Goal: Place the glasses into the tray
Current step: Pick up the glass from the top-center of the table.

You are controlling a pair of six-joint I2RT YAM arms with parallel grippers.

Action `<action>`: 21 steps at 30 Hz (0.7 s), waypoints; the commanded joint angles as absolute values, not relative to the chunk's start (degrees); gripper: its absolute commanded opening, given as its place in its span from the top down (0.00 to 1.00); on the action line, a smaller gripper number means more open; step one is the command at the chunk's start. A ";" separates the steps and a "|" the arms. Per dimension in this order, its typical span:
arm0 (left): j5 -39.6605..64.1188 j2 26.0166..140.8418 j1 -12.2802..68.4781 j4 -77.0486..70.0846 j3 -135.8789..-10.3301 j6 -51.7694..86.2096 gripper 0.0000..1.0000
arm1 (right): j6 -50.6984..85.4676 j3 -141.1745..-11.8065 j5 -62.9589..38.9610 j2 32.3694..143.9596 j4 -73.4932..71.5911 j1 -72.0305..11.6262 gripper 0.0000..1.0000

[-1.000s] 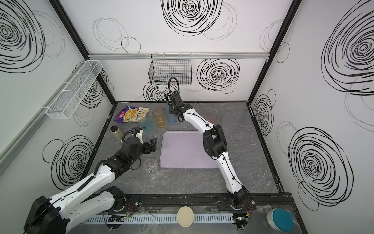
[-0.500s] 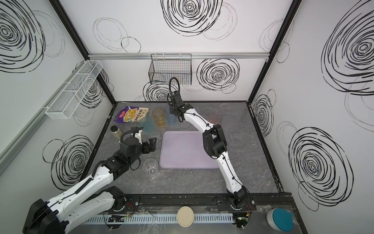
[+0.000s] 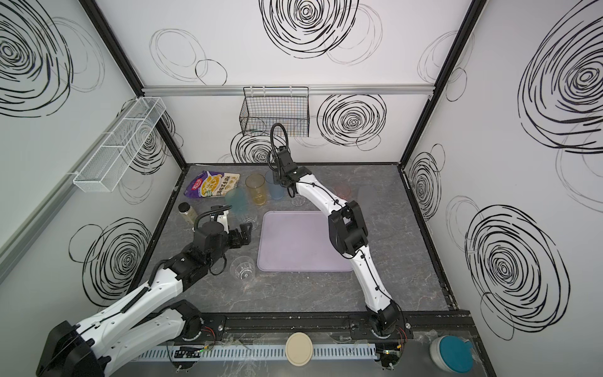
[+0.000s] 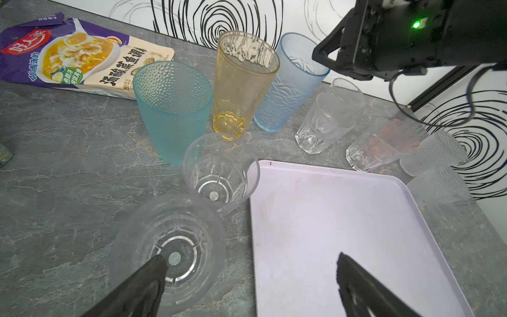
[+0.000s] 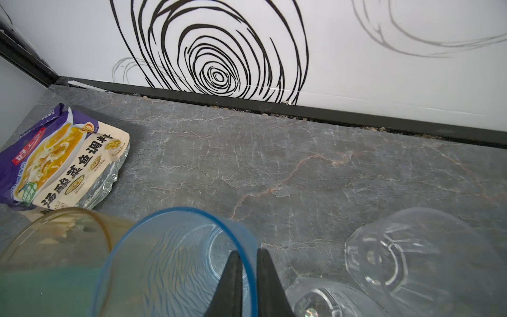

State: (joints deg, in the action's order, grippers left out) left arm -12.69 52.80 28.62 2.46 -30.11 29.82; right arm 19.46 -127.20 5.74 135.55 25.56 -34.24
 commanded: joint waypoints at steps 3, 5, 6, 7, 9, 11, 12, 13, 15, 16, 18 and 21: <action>-13.32 51.80 28.81 1.10 -30.23 30.60 0.01 | 19.20 -126.75 6.32 128.63 26.29 -34.82 0.90; -13.49 51.45 28.71 1.47 -30.57 30.65 0.01 | 19.32 -125.68 6.23 127.23 26.80 -34.89 0.90; -13.45 51.24 28.70 1.65 -30.88 30.51 0.01 | 19.30 -124.75 6.08 126.32 26.76 -34.90 0.90; -13.52 50.95 28.73 1.84 -31.14 30.54 0.01 | 19.25 -123.59 5.97 125.19 26.53 -35.05 0.91; -13.82 50.68 28.62 2.56 -32.04 30.05 0.01 | 19.28 -121.24 5.31 123.00 26.19 -35.29 0.91; -15.05 50.41 28.49 3.51 -33.16 28.93 0.01 | 19.13 -119.23 5.41 120.94 26.52 -35.68 0.92; -15.73 50.08 28.33 4.03 -33.77 28.04 0.01 | 19.12 -118.29 5.72 119.98 27.17 -35.86 0.93; -16.39 49.90 28.22 4.36 -34.35 26.87 0.01 | 19.16 -117.32 5.66 118.88 27.61 -35.99 0.93; -17.14 49.58 28.17 4.78 -35.28 24.81 0.01 | 19.02 -115.87 4.98 117.02 28.32 -36.27 0.94; -17.77 49.36 28.14 5.00 -35.79 22.51 0.01 | 18.97 -115.35 5.01 116.11 28.99 -36.53 0.95; -19.49 49.31 28.13 5.74 -36.83 20.28 0.01 | 18.94 -114.74 4.58 114.83 30.87 -36.89 0.95; -22.26 49.22 28.18 6.39 -37.70 18.34 0.01 | 19.15 -112.42 3.73 113.17 33.43 -37.84 0.96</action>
State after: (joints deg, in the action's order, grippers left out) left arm -18.17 49.89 28.45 6.15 -35.57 22.46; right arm 19.25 -114.02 4.54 116.44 30.15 -36.86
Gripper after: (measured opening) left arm 0.994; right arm 0.102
